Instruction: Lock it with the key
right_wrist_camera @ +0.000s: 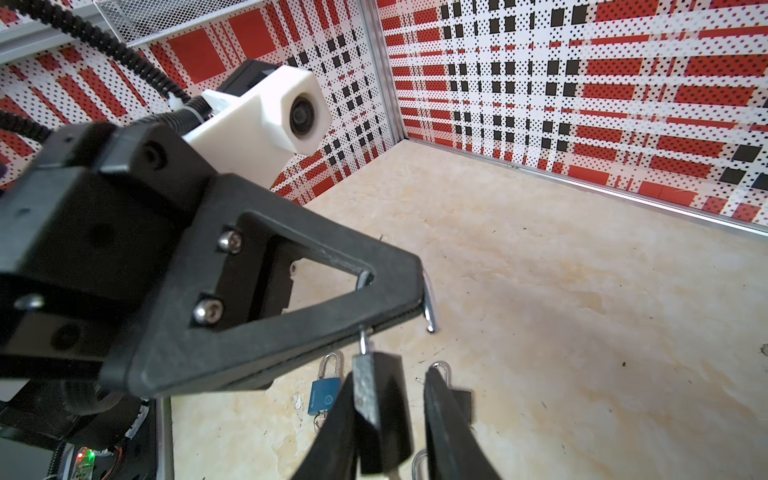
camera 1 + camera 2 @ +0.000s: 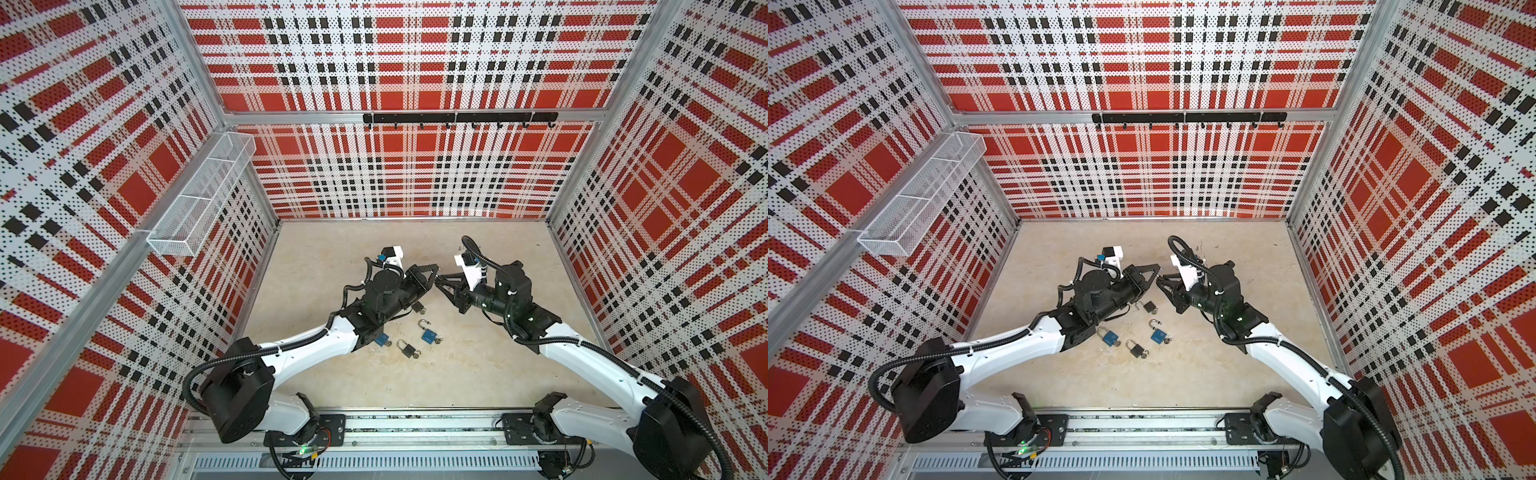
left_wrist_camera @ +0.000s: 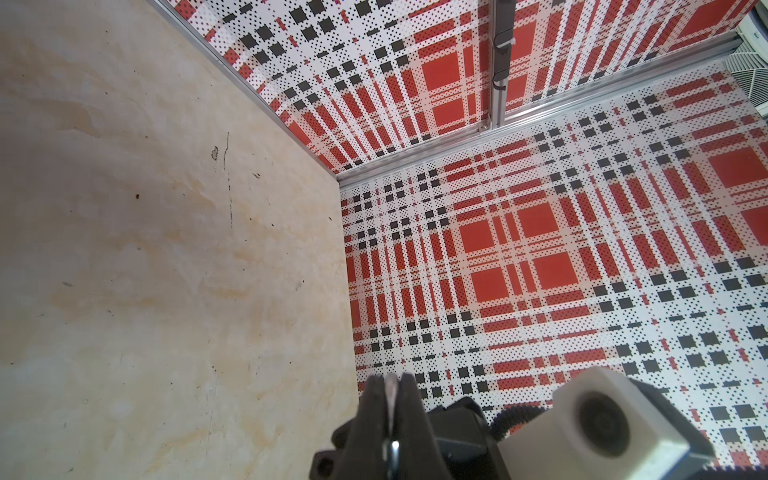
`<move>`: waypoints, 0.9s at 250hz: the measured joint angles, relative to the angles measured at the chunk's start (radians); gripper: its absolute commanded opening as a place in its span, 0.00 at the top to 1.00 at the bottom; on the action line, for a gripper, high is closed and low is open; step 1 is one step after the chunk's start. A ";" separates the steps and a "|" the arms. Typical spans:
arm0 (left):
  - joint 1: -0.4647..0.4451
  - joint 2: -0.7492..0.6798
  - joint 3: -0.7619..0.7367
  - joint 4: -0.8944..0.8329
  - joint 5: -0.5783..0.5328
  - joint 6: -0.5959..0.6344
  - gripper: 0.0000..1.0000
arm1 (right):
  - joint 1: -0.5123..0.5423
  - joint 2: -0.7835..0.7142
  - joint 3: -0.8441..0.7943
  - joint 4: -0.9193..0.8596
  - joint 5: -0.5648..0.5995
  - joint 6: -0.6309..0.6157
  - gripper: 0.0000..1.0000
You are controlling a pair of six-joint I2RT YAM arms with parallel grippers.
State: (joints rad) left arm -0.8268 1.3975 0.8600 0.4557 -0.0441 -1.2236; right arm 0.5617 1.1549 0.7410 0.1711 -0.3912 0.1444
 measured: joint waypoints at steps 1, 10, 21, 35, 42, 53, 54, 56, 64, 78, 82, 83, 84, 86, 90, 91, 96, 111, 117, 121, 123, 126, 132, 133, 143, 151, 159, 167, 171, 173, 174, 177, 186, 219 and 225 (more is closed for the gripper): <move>0.000 0.000 0.000 0.000 0.000 0.000 1.00 | 0.000 0.000 0.000 0.000 0.000 0.000 0.77; 0.000 0.000 0.000 0.000 -0.002 -0.002 1.00 | 0.000 0.000 0.000 0.001 0.000 0.000 0.80; 0.000 0.000 0.000 0.000 -0.006 -0.003 1.00 | 0.000 0.000 0.000 0.002 0.000 -0.001 0.85; 0.000 0.000 0.000 0.000 -0.006 -0.006 1.00 | 0.004 0.000 0.000 0.002 -0.007 -0.006 0.92; 0.000 0.000 0.000 0.000 -0.006 -0.007 1.00 | 0.006 0.000 0.000 0.002 -0.006 -0.010 0.96; 0.000 0.000 0.000 0.000 -0.008 -0.007 1.00 | 0.006 0.000 0.000 0.002 -0.006 -0.011 1.00; 0.000 0.000 0.000 0.000 -0.008 -0.007 1.00 | 0.006 0.000 0.000 0.002 -0.006 -0.011 1.00; 0.000 0.000 0.000 0.000 -0.008 -0.007 1.00 | 0.006 0.000 0.000 0.002 -0.006 -0.013 1.00; 0.000 0.000 0.000 0.000 -0.008 -0.007 1.00 | 0.006 0.000 0.000 0.002 -0.005 -0.014 1.00; 0.000 -0.002 0.000 -0.001 -0.009 -0.006 1.00 | 0.006 0.000 0.000 0.002 -0.005 -0.014 1.00; 0.000 -0.003 -0.001 -0.001 -0.010 -0.006 1.00 | 0.006 -0.001 0.002 0.000 -0.005 -0.014 1.00; 0.000 -0.003 -0.001 -0.001 -0.010 -0.005 1.00 | 0.006 -0.001 0.002 0.000 -0.005 -0.014 1.00; 0.000 -0.003 -0.001 -0.001 -0.010 -0.005 1.00 | 0.007 -0.001 0.002 0.000 -0.005 -0.014 1.00; 0.000 -0.003 -0.001 -0.002 -0.010 -0.005 1.00 | 0.007 -0.001 0.002 -0.001 -0.005 -0.014 1.00; 0.000 -0.005 -0.001 -0.003 -0.010 -0.003 1.00 | 0.007 -0.001 0.003 -0.003 -0.005 -0.015 1.00; 0.000 -0.005 -0.001 -0.003 -0.010 -0.003 1.00 | 0.007 -0.002 0.003 -0.003 -0.005 -0.015 1.00; 0.000 -0.008 -0.001 -0.005 -0.011 -0.002 1.00 | 0.008 -0.002 0.005 -0.004 -0.006 -0.017 1.00; 0.000 -0.023 -0.001 -0.023 -0.017 0.006 0.94 | 0.011 -0.005 0.013 -0.018 -0.011 -0.018 1.00; 0.000 -0.031 -0.001 -0.032 -0.020 0.011 0.85 | 0.013 -0.006 0.018 -0.025 -0.016 -0.019 1.00; 0.000 -0.038 -0.001 -0.038 -0.023 0.017 0.77 | 0.014 -0.007 0.022 -0.028 -0.019 -0.019 1.00; 0.000 -0.042 -0.001 -0.040 -0.025 0.020 0.74 | 0.014 -0.008 0.024 -0.031 -0.021 -0.020 1.00; 0.000 -0.047 -0.001 -0.047 -0.027 0.021 0.70 | 0.015 -0.008 0.028 -0.034 -0.024 -0.020 1.00; 0.000 -0.058 -0.001 -0.058 -0.036 0.032 0.65 | 0.017 -0.009 0.035 -0.044 -0.022 -0.019 1.00; 0.000 -0.060 -0.001 -0.061 -0.037 0.032 0.65 | 0.017 -0.009 0.037 -0.047 -0.022 -0.020 1.00; 0.000 -0.085 -0.001 -0.086 -0.053 0.045 0.60 | 0.015 -0.012 0.050 -0.065 -0.018 -0.019 1.00; 0.000 -0.108 -0.001 -0.108 -0.069 0.060 0.54 | 0.012 -0.013 0.059 -0.075 -0.013 -0.018 1.00; 0.000 -0.132 -0.001 -0.131 -0.082 0.079 0.51 | 0.010 -0.013 0.072 -0.091 -0.011 -0.018 1.00; 0.000 -0.156 -0.001 -0.153 -0.095 0.095 0.48 | 0.008 -0.012 0.083 -0.107 -0.010 -0.018 1.00; 0.001 -0.169 0.000 -0.164 -0.101 0.103 0.47 | 0.005 -0.012 0.089 -0.116 -0.010 -0.018 1.00; 0.002 -0.180 0.000 -0.175 -0.107 0.114 0.47 | 0.005 -0.012 0.094 -0.123 -0.010 -0.018 1.00; 0.002 -0.184 0.000 -0.180 -0.109 0.116 0.47 | 0.005 -0.012 0.094 -0.123 -0.010 -0.018 1.00; 0.002 -0.190 0.000 -0.185 -0.113 0.117 0.47 | 0.005 -0.011 0.099 -0.130 -0.010 -0.018 1.00; 0.002 -0.219 0.000 -0.216 -0.129 0.138 0.46 | 0.004 -0.008 0.114 -0.149 -0.012 -0.018 1.00; 0.002 -0.339 -0.001 -0.336 -0.190 0.216 0.47 | 0.004 0.020 0.181 -0.224 -0.026 -0.022 1.00; 0.002 -0.361 -0.001 -0.357 -0.203 0.231 0.47 | 0.005 0.023 0.188 -0.233 -0.028 -0.023 1.00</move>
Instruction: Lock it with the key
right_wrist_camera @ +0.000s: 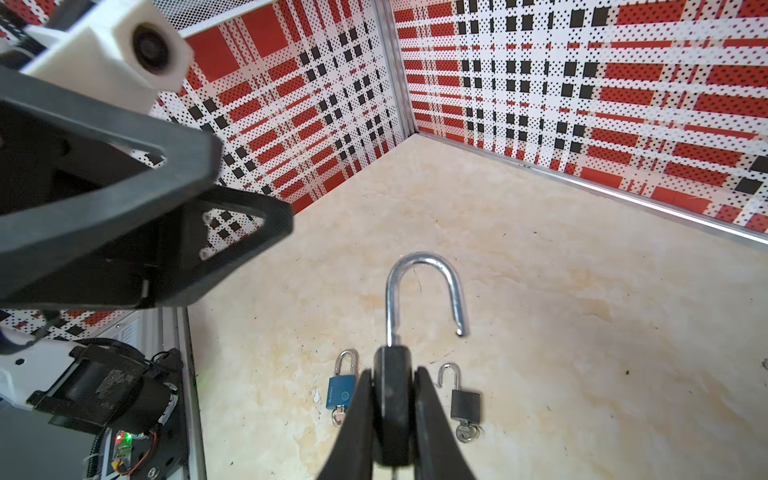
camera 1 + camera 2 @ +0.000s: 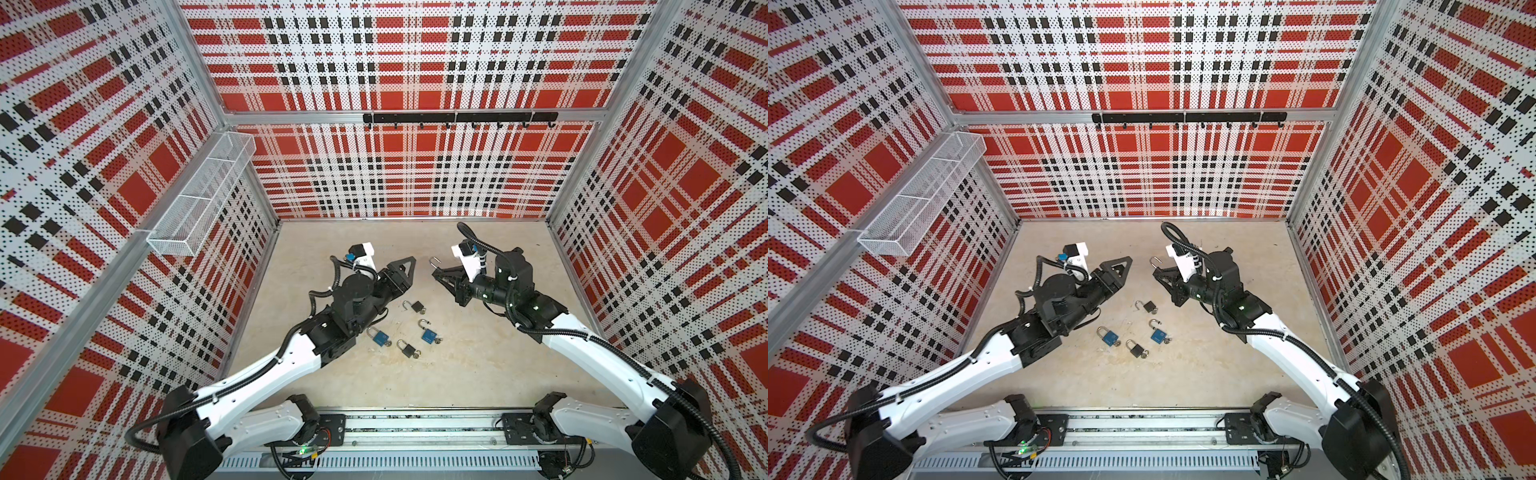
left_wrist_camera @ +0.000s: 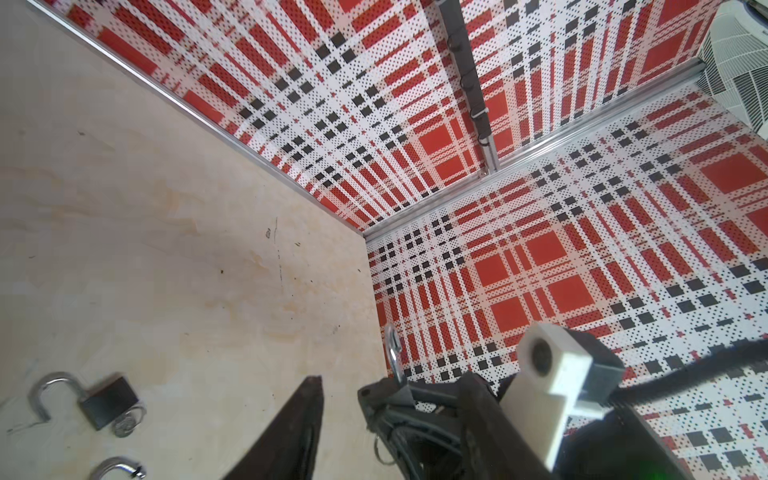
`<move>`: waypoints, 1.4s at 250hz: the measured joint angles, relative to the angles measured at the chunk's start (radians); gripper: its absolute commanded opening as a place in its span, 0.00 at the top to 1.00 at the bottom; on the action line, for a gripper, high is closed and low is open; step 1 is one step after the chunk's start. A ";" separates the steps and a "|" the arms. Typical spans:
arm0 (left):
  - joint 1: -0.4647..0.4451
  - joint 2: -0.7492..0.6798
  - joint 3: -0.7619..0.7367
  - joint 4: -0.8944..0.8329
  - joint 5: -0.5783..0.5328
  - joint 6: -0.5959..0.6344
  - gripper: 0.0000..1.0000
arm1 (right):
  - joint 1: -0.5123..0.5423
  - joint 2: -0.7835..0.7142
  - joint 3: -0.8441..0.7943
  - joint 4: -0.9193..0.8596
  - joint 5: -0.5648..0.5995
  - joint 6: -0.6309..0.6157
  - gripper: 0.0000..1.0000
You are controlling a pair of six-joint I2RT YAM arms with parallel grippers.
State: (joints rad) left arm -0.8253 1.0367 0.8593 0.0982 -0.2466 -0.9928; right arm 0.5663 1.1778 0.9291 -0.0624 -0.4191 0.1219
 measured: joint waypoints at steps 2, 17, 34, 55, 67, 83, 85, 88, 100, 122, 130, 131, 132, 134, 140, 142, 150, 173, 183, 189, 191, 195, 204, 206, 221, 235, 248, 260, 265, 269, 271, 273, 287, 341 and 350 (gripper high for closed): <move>0.000 -0.007 0.000 -0.006 -0.003 0.007 0.47 | 0.000 0.001 0.002 -0.003 0.000 0.000 1.00; 0.001 -0.060 0.000 -0.055 -0.031 0.053 0.49 | 0.000 0.002 0.006 -0.018 -0.005 0.000 1.00; 0.002 -0.107 0.000 -0.100 -0.058 0.115 0.51 | 0.000 0.002 0.006 -0.036 -0.017 0.001 1.00; 0.005 -0.134 0.000 -0.142 -0.075 0.203 0.53 | 0.000 0.002 0.006 -0.065 -0.040 0.003 1.00; 0.005 -0.133 0.002 -0.158 -0.075 0.262 0.54 | 0.000 0.002 0.006 -0.084 -0.055 0.005 1.00; 0.006 -0.113 0.018 -0.181 -0.069 0.339 0.58 | 0.000 -0.004 0.006 -0.109 -0.071 0.005 1.00; 0.006 -0.111 0.019 -0.182 -0.068 0.348 0.58 | 0.000 -0.007 0.005 -0.115 -0.072 0.005 1.00; 0.006 -0.106 0.024 -0.187 -0.066 0.360 0.58 | 0.000 -0.008 0.005 -0.119 -0.075 0.006 1.00; 0.006 -0.074 0.055 -0.200 -0.045 0.419 0.60 | 0.000 -0.027 0.000 -0.137 -0.087 0.006 1.00; 0.006 -0.013 0.120 -0.203 0.015 0.512 0.64 | -0.004 -0.073 -0.017 -0.147 -0.112 0.010 1.00; 0.006 0.005 0.137 -0.199 0.038 0.534 0.65 | -0.010 -0.093 -0.024 -0.149 -0.129 0.016 1.00; 0.006 0.007 0.139 -0.198 0.040 0.539 0.66 | -0.010 -0.095 -0.025 -0.149 -0.131 0.016 1.00; 0.006 0.010 0.141 -0.196 0.044 0.545 0.66 | -0.011 -0.097 -0.026 -0.149 -0.133 0.017 1.00; 0.006 0.014 0.144 -0.195 0.050 0.548 0.67 | -0.012 -0.100 -0.027 -0.150 -0.138 0.019 1.00; 0.006 0.024 0.150 -0.188 0.069 0.562 0.69 | -0.016 -0.109 -0.030 -0.150 -0.151 0.024 1.00; 0.007 0.027 0.152 -0.185 0.074 0.565 0.70 | -0.019 -0.112 -0.031 -0.150 -0.157 0.027 1.00; 0.007 0.037 0.154 -0.175 0.098 0.581 0.73 | -0.027 -0.120 -0.034 -0.148 -0.177 0.033 1.00; 0.011 0.064 0.153 -0.148 0.174 0.607 0.76 | -0.063 -0.125 -0.048 -0.132 -0.249 0.062 1.00; 0.012 0.076 0.153 -0.135 0.205 0.613 0.76 | -0.080 -0.124 -0.061 -0.119 -0.283 0.077 1.00; 0.013 0.082 0.153 -0.127 0.223 0.616 0.76 | -0.089 -0.124 -0.070 -0.112 -0.306 0.090 1.00; 0.013 0.085 0.153 -0.124 0.231 0.616 0.76 | -0.092 -0.124 -0.073 -0.107 -0.314 0.093 1.00; 0.013 0.089 0.153 -0.119 0.241 0.617 0.76 | -0.098 -0.123 -0.080 -0.100 -0.330 0.104 1.00; 0.015 0.098 0.153 -0.106 0.269 0.620 0.76 | -0.106 -0.119 -0.089 -0.092 -0.356 0.116 1.00; 0.015 0.099 0.153 -0.103 0.273 0.621 0.76 | -0.108 -0.119 -0.091 -0.090 -0.362 0.119 1.00; 0.017 0.111 0.153 -0.087 0.309 0.621 0.77 | -0.114 -0.105 -0.097 -0.076 -0.399 0.139 1.00; 0.023 0.121 0.153 -0.076 0.338 0.619 0.81 | -0.114 -0.093 -0.098 -0.063 -0.430 0.154 1.00; 0.032 0.129 0.153 -0.067 0.367 0.620 0.81 | -0.114 -0.085 -0.098 -0.047 -0.456 0.166 1.00; 0.044 0.136 0.153 -0.057 0.394 0.616 0.82 | -0.114 -0.083 -0.098 -0.037 -0.475 0.177 1.00; 0.051 0.139 0.153 -0.053 0.404 0.615 0.82 | -0.114 -0.083 -0.098 -0.033 -0.482 0.180 1.00; 0.056 0.141 0.153 -0.051 0.414 0.612 0.82 | -0.114 -0.083 -0.098 -0.030 -0.488 0.183 1.00; 0.059 0.143 0.153 -0.049 0.418 0.610 0.82 | -0.114 -0.083 -0.098 -0.029 -0.492 0.184 1.00; 0.060 0.143 0.153 -0.048 0.421 0.610 0.82 | -0.114 -0.083 -0.098 -0.029 -0.494 0.185 1.00; 0.080 0.152 0.153 -0.037 0.455 0.600 0.83 | -0.114 -0.083 -0.098 -0.018 -0.511 0.192 1.00; 0.129 0.184 0.153 0.002 0.555 0.554 0.83 | -0.114 -0.069 -0.098 0.029 -0.561 0.233 1.00; 0.135 0.190 0.153 0.008 0.569 0.544 0.83 | -0.114 -0.067 -0.098 0.039 -0.568 0.241 1.00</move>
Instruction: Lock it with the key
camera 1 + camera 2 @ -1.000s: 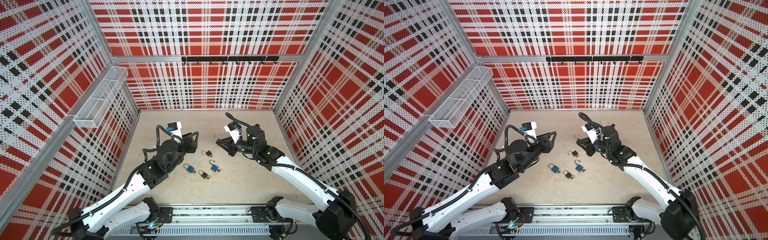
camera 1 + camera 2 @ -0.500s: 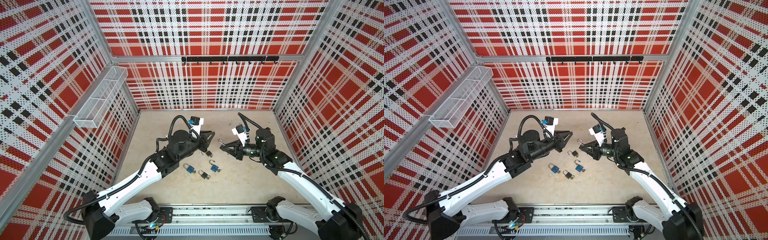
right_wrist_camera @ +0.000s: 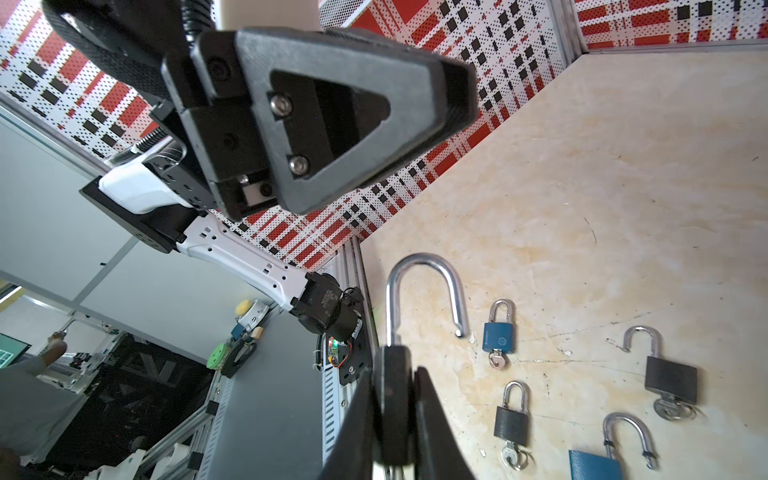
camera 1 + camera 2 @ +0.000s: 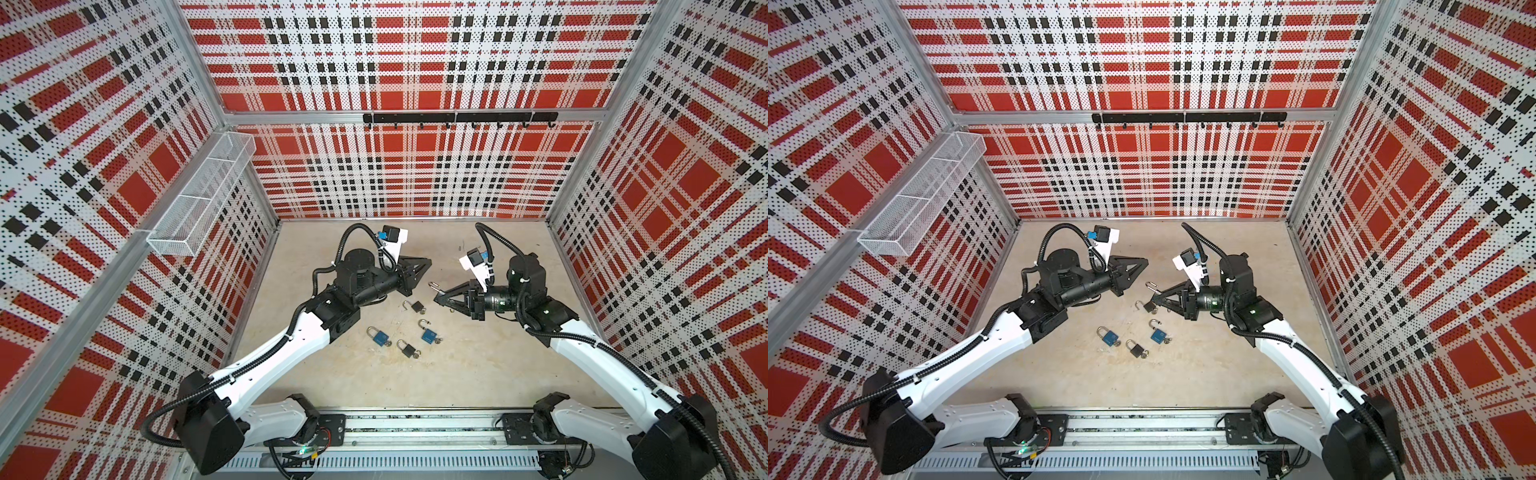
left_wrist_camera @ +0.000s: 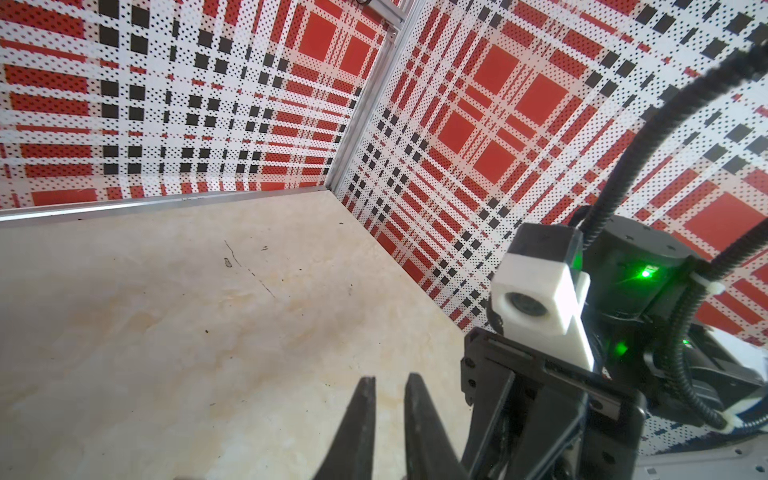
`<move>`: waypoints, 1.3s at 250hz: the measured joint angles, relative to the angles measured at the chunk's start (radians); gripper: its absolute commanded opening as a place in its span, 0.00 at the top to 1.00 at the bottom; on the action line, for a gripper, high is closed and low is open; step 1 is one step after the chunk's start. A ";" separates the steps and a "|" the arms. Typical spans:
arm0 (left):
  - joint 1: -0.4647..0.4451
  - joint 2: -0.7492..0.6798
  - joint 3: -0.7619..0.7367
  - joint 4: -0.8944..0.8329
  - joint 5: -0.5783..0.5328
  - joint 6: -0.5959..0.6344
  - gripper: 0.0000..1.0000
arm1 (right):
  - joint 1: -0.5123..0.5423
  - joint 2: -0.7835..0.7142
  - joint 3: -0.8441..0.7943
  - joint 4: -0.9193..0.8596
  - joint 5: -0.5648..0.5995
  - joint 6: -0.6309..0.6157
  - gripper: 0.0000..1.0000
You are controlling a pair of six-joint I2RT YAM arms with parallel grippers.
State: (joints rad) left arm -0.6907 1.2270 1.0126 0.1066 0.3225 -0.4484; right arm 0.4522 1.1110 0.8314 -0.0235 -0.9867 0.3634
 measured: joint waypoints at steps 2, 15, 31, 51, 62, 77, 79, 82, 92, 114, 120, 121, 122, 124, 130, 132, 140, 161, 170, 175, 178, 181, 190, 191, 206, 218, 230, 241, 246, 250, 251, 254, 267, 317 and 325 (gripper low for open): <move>0.001 0.002 0.000 0.002 0.004 -0.003 0.83 | 0.000 0.001 0.000 0.003 -0.001 0.003 1.00; 0.006 0.012 0.000 0.009 0.026 -0.015 0.84 | 0.000 0.003 0.000 0.022 -0.009 0.019 1.00; 0.007 0.024 0.000 0.015 0.048 -0.024 0.84 | -0.002 0.005 0.000 0.045 -0.018 0.034 1.00; 0.009 0.037 0.000 0.017 0.076 -0.035 0.84 | -0.009 0.005 0.000 0.075 -0.025 0.051 1.00; 0.010 0.041 0.000 0.017 0.089 -0.042 0.85 | -0.013 0.005 0.000 0.089 -0.027 0.058 1.00; 0.010 0.043 0.000 0.018 0.098 -0.048 0.85 | -0.019 0.005 0.000 0.104 -0.028 0.065 1.00; 0.010 0.043 0.000 0.018 0.100 -0.049 0.85 | -0.020 0.005 0.000 0.105 -0.028 0.066 1.00; 0.010 0.043 0.000 0.018 0.101 -0.050 0.85 | -0.022 0.005 0.000 0.109 -0.028 0.068 1.00; 0.010 0.043 0.000 0.021 0.105 -0.053 0.85 | -0.025 0.005 0.000 0.115 -0.028 0.074 1.00; 0.010 0.042 -0.002 0.023 0.111 -0.061 0.86 | -0.031 0.007 0.000 0.126 -0.028 0.084 1.00; 0.011 0.042 -0.003 0.025 0.112 -0.063 0.86 | -0.032 0.008 0.000 0.129 -0.028 0.087 1.00; 0.011 0.042 -0.003 0.025 0.112 -0.063 0.86 | -0.032 0.008 0.000 0.129 -0.028 0.088 1.00; 0.011 0.042 -0.004 0.025 0.112 -0.064 0.86 | -0.032 0.008 0.000 0.129 -0.028 0.088 1.00; 0.011 0.042 -0.004 0.026 0.112 -0.064 0.86 | -0.033 0.009 0.000 0.130 -0.028 0.090 1.00; 0.011 0.040 -0.006 0.027 0.113 -0.066 0.86 | -0.034 0.010 0.000 0.132 -0.028 0.093 1.00; 0.011 0.040 -0.007 0.028 0.113 -0.066 0.86 | -0.034 0.010 0.000 0.133 -0.028 0.094 1.00; 0.011 0.038 -0.010 0.028 0.113 -0.068 0.86 | -0.036 0.011 0.000 0.134 -0.028 0.096 1.00; 0.011 0.027 -0.023 0.028 0.116 -0.072 0.85 | -0.039 0.015 0.000 0.140 -0.027 0.100 1.00; 0.011 0.022 -0.028 0.028 0.117 -0.075 0.85 | -0.040 0.017 0.000 0.143 -0.026 0.100 1.00; 0.011 0.018 -0.032 0.028 0.117 -0.077 0.84 | -0.040 0.018 0.000 0.143 -0.026 0.101 1.00; 0.012 0.016 -0.034 0.028 0.117 -0.078 0.84 | -0.040 0.019 0.000 0.144 -0.026 0.101 1.00; 0.012 0.014 -0.036 0.028 0.117 -0.079 0.84 | -0.040 0.019 0.000 0.145 -0.026 0.101 1.00; 0.014 0.008 -0.042 0.028 0.118 -0.082 0.83 | -0.041 0.021 0.000 0.148 -0.025 0.101 1.00; 0.014 0.008 -0.043 0.028 0.118 -0.082 0.83 | -0.042 0.021 0.000 0.148 -0.025 0.101 1.00; 0.019 -0.003 -0.051 0.027 0.119 -0.090 0.81 | -0.042 0.022 0.000 0.147 -0.023 0.101 1.00; 0.024 -0.011 -0.055 0.028 0.119 -0.098 0.80 | -0.042 0.022 0.000 0.148 -0.022 0.101 1.00; 0.031 -0.022 -0.058 0.029 0.120 -0.104 0.76 | -0.042 0.022 0.000 0.148 -0.022 0.101 1.00; 0.039 -0.031 -0.060 0.030 0.121 -0.110 0.76 | -0.042 0.024 0.000 0.148 -0.021 0.101 1.00; 0.042 -0.035 -0.060 0.032 0.121 -0.113 0.76 | -0.042 0.025 0.000 0.148 -0.020 0.101 1.00; 0.045 -0.037 -0.060 0.034 0.122 -0.114 0.76 | -0.042 0.026 0.000 0.148 -0.019 0.101 1.00; 0.046 -0.038 -0.061 0.034 0.122 -0.115 0.76 | -0.042 0.026 0.000 0.148 -0.019 0.101 1.00; 0.048 -0.040 -0.061 0.035 0.122 -0.117 0.75 | -0.042 0.027 0.000 0.148 -0.018 0.101 1.00; 0.056 -0.046 -0.061 0.043 0.124 -0.125 0.74 | -0.042 0.029 0.000 0.147 -0.017 0.101 1.00; 0.064 -0.048 -0.069 0.074 0.154 -0.154 0.68 | -0.042 0.029 0.000 0.147 -0.015 0.101 1.00; 0.064 -0.048 -0.070 0.078 0.162 -0.157 0.67 | -0.042 0.029 0.000 0.148 -0.016 0.101 1.00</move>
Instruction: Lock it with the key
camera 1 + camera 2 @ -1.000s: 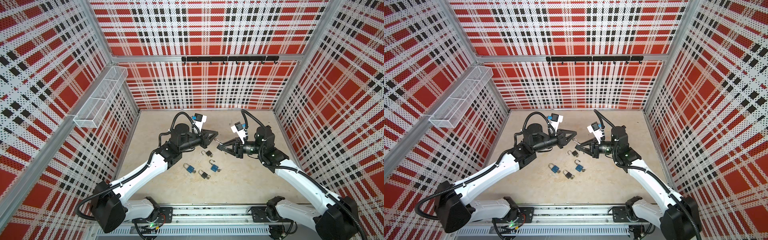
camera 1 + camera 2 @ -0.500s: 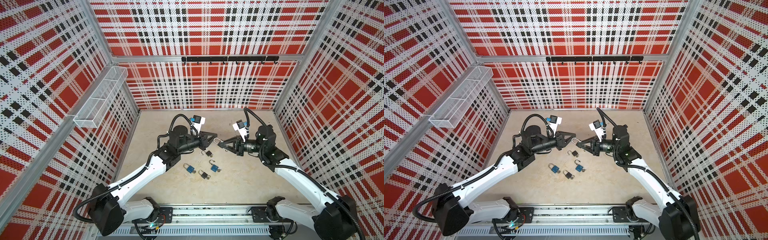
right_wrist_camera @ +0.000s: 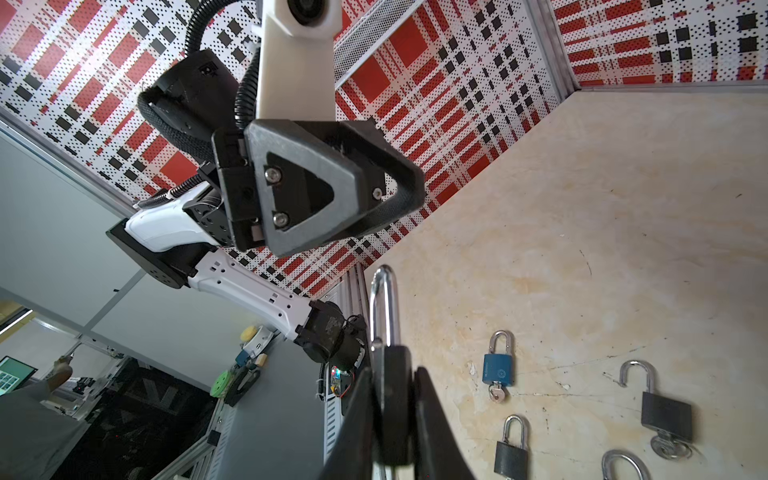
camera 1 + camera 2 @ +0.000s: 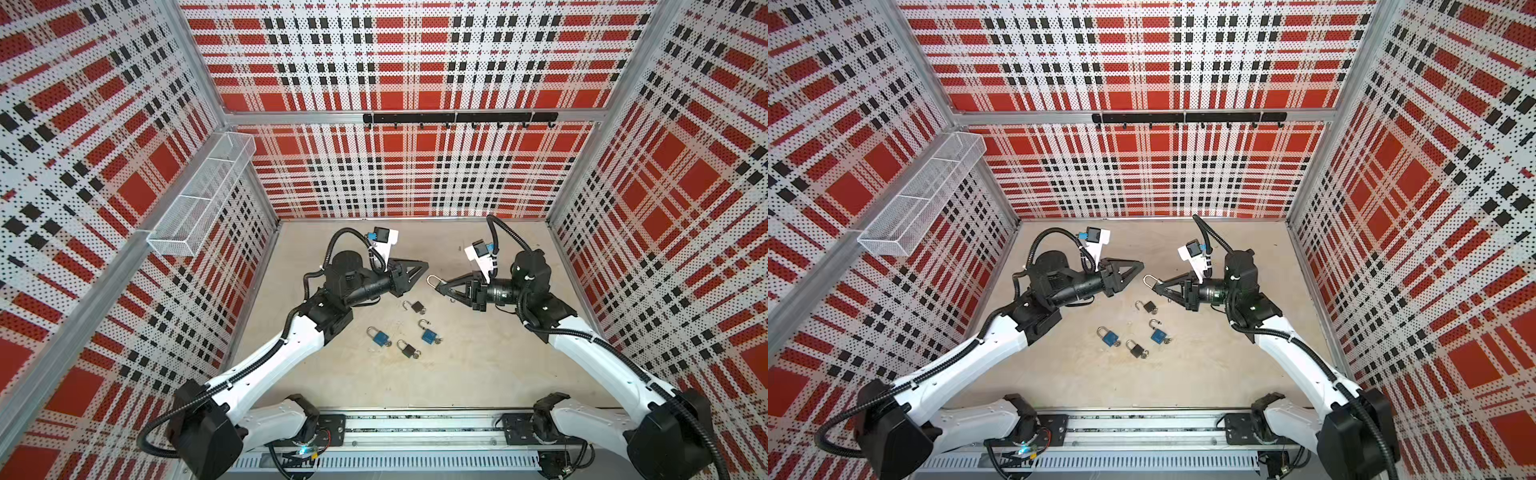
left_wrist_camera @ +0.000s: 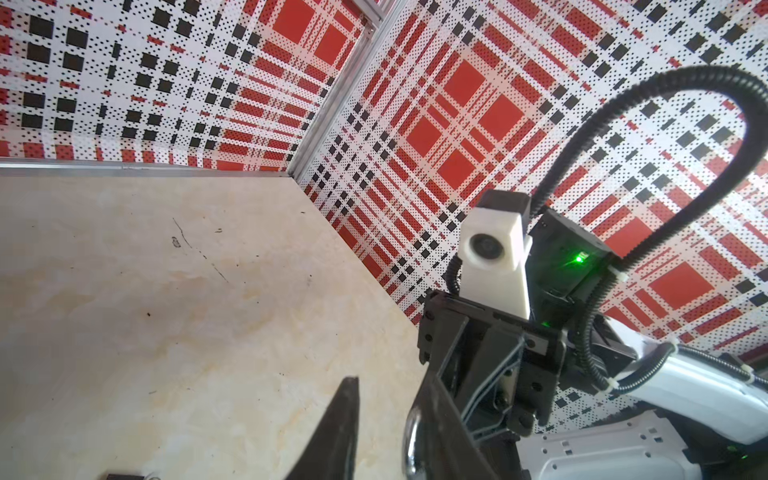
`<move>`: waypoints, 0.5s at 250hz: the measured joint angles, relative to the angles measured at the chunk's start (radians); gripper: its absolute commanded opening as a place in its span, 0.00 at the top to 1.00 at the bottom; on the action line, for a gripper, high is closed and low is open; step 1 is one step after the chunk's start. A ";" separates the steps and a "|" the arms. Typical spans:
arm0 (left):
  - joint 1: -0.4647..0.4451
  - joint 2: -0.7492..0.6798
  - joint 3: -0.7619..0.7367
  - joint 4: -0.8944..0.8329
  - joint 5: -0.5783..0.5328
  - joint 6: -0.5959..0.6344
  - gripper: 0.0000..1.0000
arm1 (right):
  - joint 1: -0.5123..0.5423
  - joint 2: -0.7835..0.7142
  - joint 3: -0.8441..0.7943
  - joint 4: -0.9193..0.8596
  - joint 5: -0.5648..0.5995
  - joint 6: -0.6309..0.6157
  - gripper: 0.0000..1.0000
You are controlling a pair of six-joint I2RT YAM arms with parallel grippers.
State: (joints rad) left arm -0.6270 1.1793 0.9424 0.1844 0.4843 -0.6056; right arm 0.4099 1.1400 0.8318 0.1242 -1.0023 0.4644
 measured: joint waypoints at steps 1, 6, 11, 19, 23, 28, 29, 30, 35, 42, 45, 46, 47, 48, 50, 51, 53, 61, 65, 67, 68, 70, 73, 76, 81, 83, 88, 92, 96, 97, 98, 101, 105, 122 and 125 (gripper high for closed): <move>0.000 0.000 0.000 0.000 0.001 -0.001 0.68 | 0.000 0.000 0.000 0.000 0.000 0.000 1.00; 0.000 0.001 -0.002 0.003 0.006 -0.002 0.67 | 0.000 0.000 0.000 0.000 0.000 0.000 1.00; 0.000 0.001 -0.003 0.006 0.010 -0.005 0.68 | 0.000 0.000 0.000 0.000 0.000 0.000 1.00; 0.000 0.002 -0.005 0.011 0.017 -0.008 0.68 | 0.000 0.000 0.000 0.000 0.000 0.000 1.00; 0.000 0.002 -0.006 0.011 0.021 -0.009 0.68 | 0.000 0.000 0.000 0.000 0.000 0.000 1.00; 0.000 0.002 -0.007 0.011 0.027 -0.013 0.68 | 0.000 0.000 0.000 0.000 0.000 0.000 1.00; 0.000 0.002 -0.007 0.011 0.028 -0.013 0.68 | 0.000 0.000 0.000 0.000 0.000 0.000 1.00; 0.000 0.003 -0.007 0.011 0.029 -0.013 0.68 | 0.000 0.000 0.000 0.000 0.000 0.000 1.00; 0.000 0.003 -0.009 0.012 0.035 -0.016 0.69 | 0.000 0.000 0.000 0.000 0.000 0.000 1.00; 0.000 0.003 -0.010 0.013 0.040 -0.018 0.70 | 0.000 0.000 0.000 0.000 -0.001 0.000 1.00; 0.000 0.003 -0.011 0.014 0.042 -0.019 0.71 | 0.000 0.000 0.000 0.000 -0.001 0.000 1.00; 0.000 0.003 -0.011 0.014 0.043 -0.019 0.71 | 0.000 0.000 0.000 0.000 -0.001 0.000 1.00; 0.000 0.003 -0.011 0.014 0.043 -0.019 0.71 | 0.000 0.000 0.000 0.000 -0.001 0.000 1.00; 0.000 0.003 -0.011 0.014 0.045 -0.020 0.72 | 0.000 0.000 0.000 0.000 0.000 0.000 1.00; 0.000 0.003 -0.011 0.014 0.047 -0.019 0.72 | 0.000 0.000 0.000 0.000 -0.001 0.001 1.00; -0.001 0.003 -0.012 0.014 0.047 -0.019 0.72 | 0.000 0.000 0.000 0.000 -0.001 0.000 1.00; -0.001 0.003 -0.012 0.014 0.049 -0.021 0.72 | 0.000 0.000 0.000 0.000 0.000 0.000 1.00; -0.002 0.003 -0.014 0.016 0.055 -0.021 0.72 | 0.000 0.000 0.000 0.000 0.000 0.001 1.00; -0.002 0.003 -0.015 0.018 0.057 -0.022 0.72 | 0.000 0.000 0.000 0.000 0.000 0.000 1.00; -0.002 0.003 -0.016 0.019 0.058 -0.022 0.73 | 0.000 0.000 0.000 0.000 0.000 0.001 1.00; -0.002 0.003 -0.016 0.019 0.059 -0.022 0.73 | 0.000 0.000 0.000 0.000 -0.001 0.001 1.00; -0.002 0.003 -0.017 0.020 0.060 -0.023 0.73 | 0.000 0.000 0.000 0.000 0.000 0.001 1.00; -0.002 0.003 -0.018 0.021 0.061 -0.023 0.73 | 0.000 0.000 0.000 0.000 0.000 0.001 1.00; -0.002 0.003 -0.019 0.021 0.062 -0.023 0.74 | 0.000 0.000 0.000 0.000 0.000 0.001 1.00; -0.002 0.003 -0.021 0.023 0.063 -0.023 0.74 | 0.000 0.000 0.000 0.000 -0.001 0.001 1.00; -0.003 0.003 -0.022 0.024 0.063 -0.023 0.74 | 0.000 0.000 0.000 0.000 -0.001 0.001 1.00; -0.003 0.003 -0.024 0.024 0.064 -0.023 0.74 | 0.000 0.000 0.000 0.000 -0.001 0.002 1.00; -0.003 0.003 -0.025 0.024 0.066 -0.024 0.74 | 0.000 0.000 0.000 0.001 -0.001 0.004 1.00; -0.003 0.003 -0.026 0.024 0.066 -0.024 0.74 | 0.000 0.001 0.000 0.002 -0.001 0.004 1.00; -0.003 0.003 -0.027 0.024 0.066 -0.024 0.74 | 0.000 0.001 0.000 0.002 -0.001 0.004 1.00; -0.003 0.003 -0.027 0.024 0.066 -0.024 0.74 | 0.000 0.001 0.000 0.002 -0.001 0.005 1.00; -0.003 0.003 -0.027 0.024 0.066 -0.024 0.74 | 0.000 0.001 0.000 0.002 -0.001 0.005 1.00; -0.003 0.003 -0.028 0.024 0.067 -0.024 0.75 | 0.000 0.002 0.000 0.003 -0.002 0.007 1.00; -0.004 0.003 -0.029 0.025 0.069 -0.024 0.75 | 0.000 0.006 0.000 0.008 -0.003 0.012 1.00; -0.004 0.003 -0.029 0.025 0.069 -0.024 0.75 | 0.000 0.006 0.000 0.008 -0.003 0.012 1.00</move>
State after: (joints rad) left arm -0.6312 1.1824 0.9134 0.2096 0.5537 -0.6292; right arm 0.4099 1.1465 0.8318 0.1318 -1.0054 0.4767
